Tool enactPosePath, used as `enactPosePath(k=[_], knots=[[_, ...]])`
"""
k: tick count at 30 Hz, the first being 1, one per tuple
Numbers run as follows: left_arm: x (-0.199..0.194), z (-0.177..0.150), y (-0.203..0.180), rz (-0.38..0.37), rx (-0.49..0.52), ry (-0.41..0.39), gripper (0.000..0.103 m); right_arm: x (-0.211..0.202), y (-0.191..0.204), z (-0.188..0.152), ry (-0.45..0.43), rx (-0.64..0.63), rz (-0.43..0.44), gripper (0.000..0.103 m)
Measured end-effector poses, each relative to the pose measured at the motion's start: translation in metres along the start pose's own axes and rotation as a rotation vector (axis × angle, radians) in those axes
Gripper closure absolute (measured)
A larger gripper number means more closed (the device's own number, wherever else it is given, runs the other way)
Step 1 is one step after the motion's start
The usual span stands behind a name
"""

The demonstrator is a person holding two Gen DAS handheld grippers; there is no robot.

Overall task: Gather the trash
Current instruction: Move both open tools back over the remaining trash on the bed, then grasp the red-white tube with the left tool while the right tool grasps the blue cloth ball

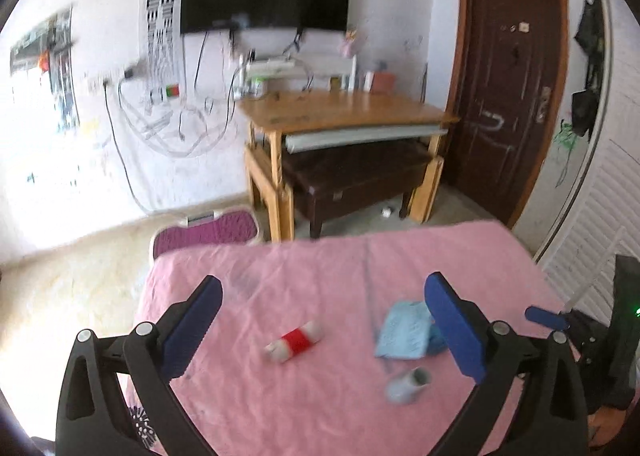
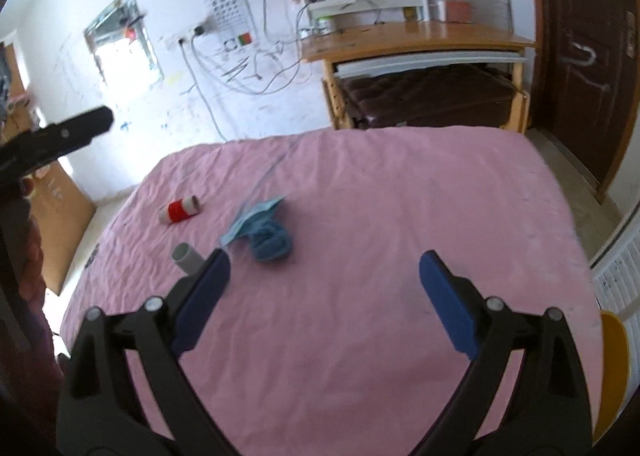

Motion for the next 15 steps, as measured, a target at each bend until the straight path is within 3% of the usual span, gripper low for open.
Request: enactPosePath(k=[9, 15], knots=[[0.050, -0.023, 0.021, -0.052, 0.025, 0.126, 0.007, 0.029, 0.026, 0.002, 0.063, -0.073, -0.013, 0.011], [0.072, -0.030, 0.023, -0.150, 0.000, 0.174, 0.007, 0.038, 0.031, 0.001, 0.085, -0.108, -0.043, 0.011]])
Point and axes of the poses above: each gripper's, at about its wrist camera, not at the fingertips, and x roughly the way its jaws point, y to its left, z to its top, the point moved 7 cm from there along x, roughly the way its jaws point, and after that the axes turned 2 degrees about -x, right-handed, at the moved point
